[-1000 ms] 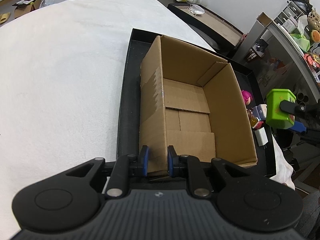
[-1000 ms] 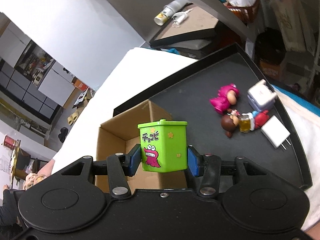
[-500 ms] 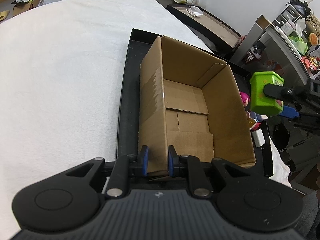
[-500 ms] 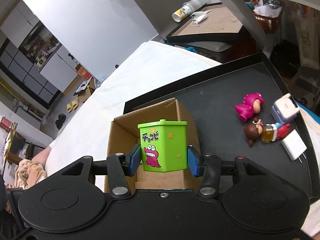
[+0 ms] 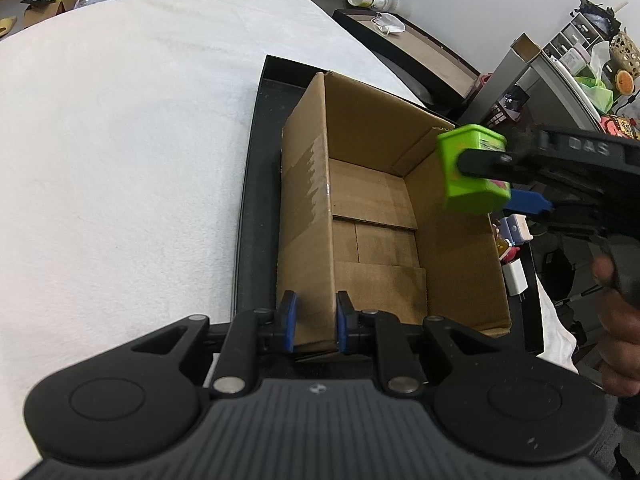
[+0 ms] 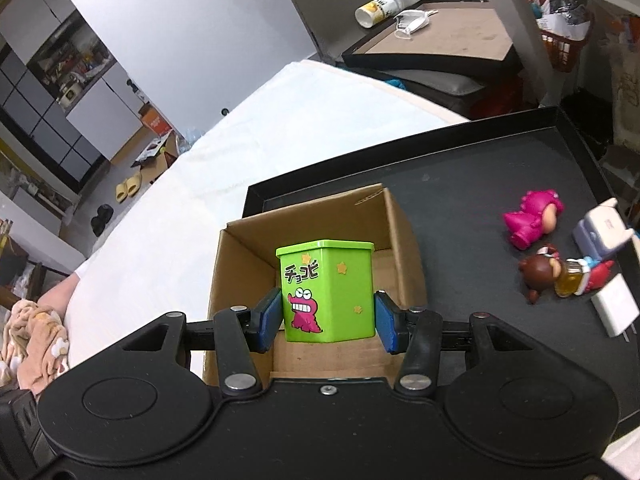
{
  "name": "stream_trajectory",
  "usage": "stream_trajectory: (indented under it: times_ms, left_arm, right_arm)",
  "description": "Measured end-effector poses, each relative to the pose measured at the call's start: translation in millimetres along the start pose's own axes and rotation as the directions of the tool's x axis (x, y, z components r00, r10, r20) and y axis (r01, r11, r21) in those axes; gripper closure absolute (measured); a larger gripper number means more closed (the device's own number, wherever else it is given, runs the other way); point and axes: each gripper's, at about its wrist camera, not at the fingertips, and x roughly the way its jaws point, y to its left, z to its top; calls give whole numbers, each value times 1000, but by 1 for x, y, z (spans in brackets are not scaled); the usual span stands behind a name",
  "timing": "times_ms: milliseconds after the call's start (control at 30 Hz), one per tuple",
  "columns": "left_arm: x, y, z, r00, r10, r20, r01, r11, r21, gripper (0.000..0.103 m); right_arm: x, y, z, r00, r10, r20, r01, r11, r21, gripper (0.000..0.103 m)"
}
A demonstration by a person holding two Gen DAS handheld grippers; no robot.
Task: Organize rigid objects
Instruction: 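Lift the green cup with the right gripper over the box, then open the right gripper to drop the green cup into the box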
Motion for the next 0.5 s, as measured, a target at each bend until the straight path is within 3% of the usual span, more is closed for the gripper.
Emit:
stream_trajectory:
  times_ms: [500]
  left_arm:
    - [0,3,0,1000,-15,1,15,1000,-4,84]
  right_arm:
    - [43,40,8,998,-52,-33,50,996,-72,56]
